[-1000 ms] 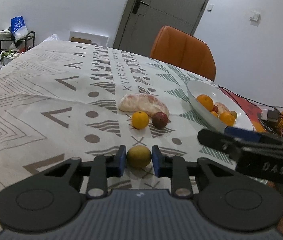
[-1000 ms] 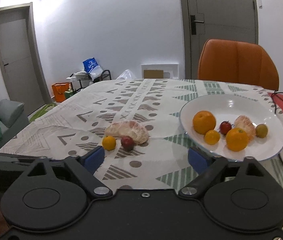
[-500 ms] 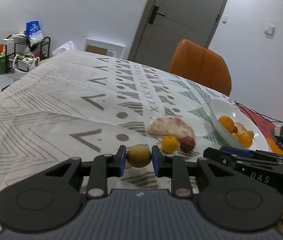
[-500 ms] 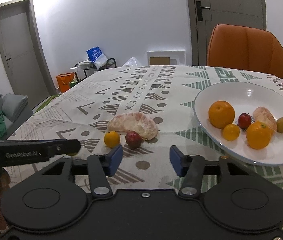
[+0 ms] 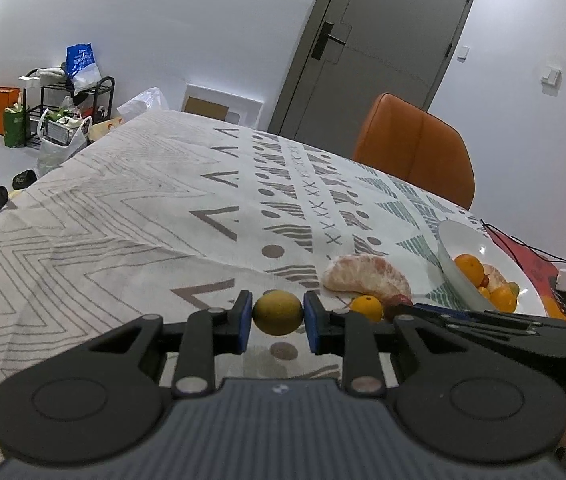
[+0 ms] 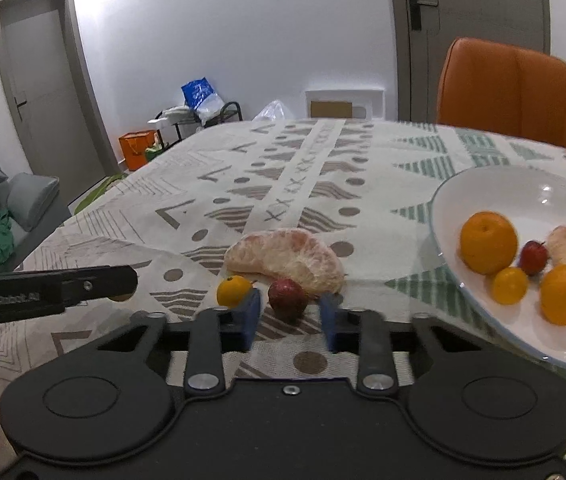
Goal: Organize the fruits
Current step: 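Grasp a yellow-green fruit with the left tool while the right tool grasps a red plum, then carry the yellow-green fruit and red plum onto the plate and open both tools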
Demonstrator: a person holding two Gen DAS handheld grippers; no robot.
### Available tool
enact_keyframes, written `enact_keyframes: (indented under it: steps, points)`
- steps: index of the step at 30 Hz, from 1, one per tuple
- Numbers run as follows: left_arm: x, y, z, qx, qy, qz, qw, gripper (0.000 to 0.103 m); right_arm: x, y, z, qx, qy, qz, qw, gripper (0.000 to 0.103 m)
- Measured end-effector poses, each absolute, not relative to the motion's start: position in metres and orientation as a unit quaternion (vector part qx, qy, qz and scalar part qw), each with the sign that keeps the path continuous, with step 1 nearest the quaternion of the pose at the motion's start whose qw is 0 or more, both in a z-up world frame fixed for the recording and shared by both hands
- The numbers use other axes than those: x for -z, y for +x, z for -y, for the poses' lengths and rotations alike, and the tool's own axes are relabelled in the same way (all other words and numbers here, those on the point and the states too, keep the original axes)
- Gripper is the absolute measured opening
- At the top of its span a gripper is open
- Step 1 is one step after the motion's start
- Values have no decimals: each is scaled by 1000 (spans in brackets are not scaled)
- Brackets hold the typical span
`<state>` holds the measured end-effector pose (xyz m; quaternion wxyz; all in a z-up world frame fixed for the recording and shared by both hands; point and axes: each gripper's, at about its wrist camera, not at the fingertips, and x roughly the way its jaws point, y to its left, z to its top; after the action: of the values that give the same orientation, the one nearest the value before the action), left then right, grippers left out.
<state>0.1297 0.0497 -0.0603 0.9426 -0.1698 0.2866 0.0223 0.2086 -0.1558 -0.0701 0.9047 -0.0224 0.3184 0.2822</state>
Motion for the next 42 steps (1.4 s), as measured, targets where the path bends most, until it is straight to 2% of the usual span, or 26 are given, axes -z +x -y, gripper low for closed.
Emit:
enact_keyframes:
  steps: [19,42]
  points:
    - [38,148,5,38,-137,-267,953,26,39,187,228,-236,19,-270,933,17]
    - [31,179,82,110,-102,-266,952,26,41,194,308,-154,53,-258,952,18]
